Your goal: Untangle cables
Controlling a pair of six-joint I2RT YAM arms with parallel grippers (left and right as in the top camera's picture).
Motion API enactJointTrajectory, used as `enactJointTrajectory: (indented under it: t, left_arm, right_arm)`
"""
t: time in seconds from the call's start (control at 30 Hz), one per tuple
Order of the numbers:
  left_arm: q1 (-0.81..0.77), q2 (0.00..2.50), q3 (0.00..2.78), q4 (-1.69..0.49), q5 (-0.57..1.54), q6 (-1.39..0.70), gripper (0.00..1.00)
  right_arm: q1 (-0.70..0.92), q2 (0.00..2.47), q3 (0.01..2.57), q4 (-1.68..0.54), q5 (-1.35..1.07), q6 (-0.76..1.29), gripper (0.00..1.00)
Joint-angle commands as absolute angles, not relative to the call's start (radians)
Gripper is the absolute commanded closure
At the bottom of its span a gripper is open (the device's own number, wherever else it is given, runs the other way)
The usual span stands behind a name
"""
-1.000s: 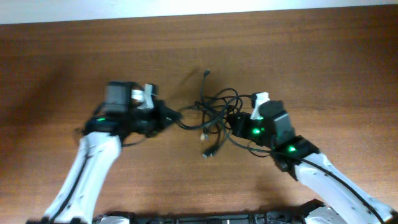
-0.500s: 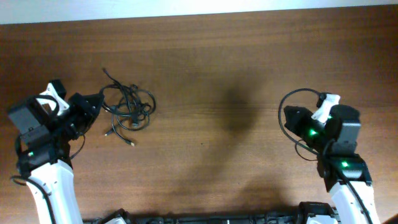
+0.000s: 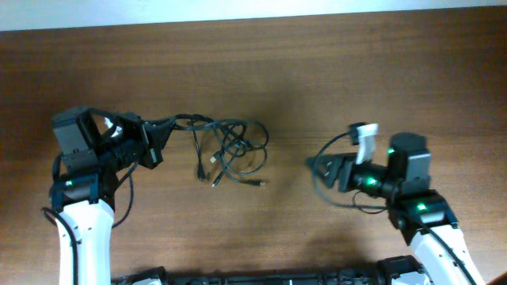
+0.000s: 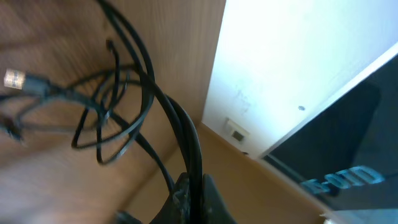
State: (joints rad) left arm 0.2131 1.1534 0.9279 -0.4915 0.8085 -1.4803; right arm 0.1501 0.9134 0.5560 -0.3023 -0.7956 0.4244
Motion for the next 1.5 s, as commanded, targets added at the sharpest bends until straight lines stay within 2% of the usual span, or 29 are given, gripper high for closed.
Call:
enactJointTrajectory:
  t: [0.0,0.07,0.13,0.2,0.3,0.4,0.63,0.67,0.7,0.73,0.83,0.9,1.1,1.27,1.37,1.47]
  left_arm:
    - [0.167,1.132,0.951,-0.479,0.831,-1.68,1.0]
    - [0.145,1.132,0.951,-0.479,0.831,-1.691,1.0]
    - [0.121,1.132,0.951,-0.479,0.831,-1.691,1.0]
    - [0.099,1.132,0.951,-0.479,0.833,-1.699,1.0]
    - [0.061,1.129,0.951,-0.478,0.847,-1.741,1.0]
    - [0.03,1.123,0.951,-0.443,0.851,-1.742,1.0]
    - [-0.042,1.095,0.951,-0.297,0.842,-1.791,1.0]
    - [-0.052,1.093,0.951,-0.29,0.841,-1.791,1.0]
    - [-0.058,1.093,0.951,-0.289,0.842,-1.791,1.0]
    - [-0.066,1.093,0.951,-0.289,0.842,-1.791,1.0]
    - [-0.072,1.093,0.951,-0.289,0.842,-1.791,1.0]
    - [-0.072,1.093,0.951,-0.289,0.835,-1.791,1.0]
    - [-0.037,1.093,0.951,-0.29,0.568,-1.701,1.0]
    - [0.003,1.093,0.951,-0.359,0.361,-1.695,1.0]
    - [0.021,1.093,0.951,-0.407,0.255,-1.695,1.0]
    - [0.06,1.093,0.951,-0.444,0.213,-1.687,1.0]
  right_arm:
    - [0.298,0.918,0.554,-0.277,-0.683,0.268,0.23]
    - [0.376,0.924,0.554,-0.231,-0.577,0.244,0.19]
    - [0.474,0.941,0.554,-0.138,-0.427,0.239,0.07]
    - [0.543,0.965,0.554,-0.061,-0.298,0.239,0.0]
    - [0.653,1.047,0.554,0.07,-0.081,0.174,0.01]
    - [0.721,1.144,0.554,0.163,0.035,0.16,0.01]
    - [0.763,1.361,0.554,0.327,0.065,0.162,0.0]
    - [0.764,1.38,0.554,0.354,0.066,0.162,0.05]
    - [0.764,1.39,0.554,0.372,0.066,0.162,0.16]
    - [0.764,1.395,0.554,0.385,0.066,0.163,0.23]
    - [0.764,1.392,0.556,0.398,0.118,0.2,0.75]
    - [0.764,1.386,0.556,0.397,0.143,0.222,0.96]
    - [0.765,1.187,0.556,0.325,-0.023,0.274,0.96]
    - [0.764,0.81,0.556,0.053,-0.067,0.271,0.96]
    - [0.756,0.638,0.556,-0.121,0.006,0.267,0.96]
    - [0.73,0.479,0.556,-0.293,0.266,0.296,0.96]
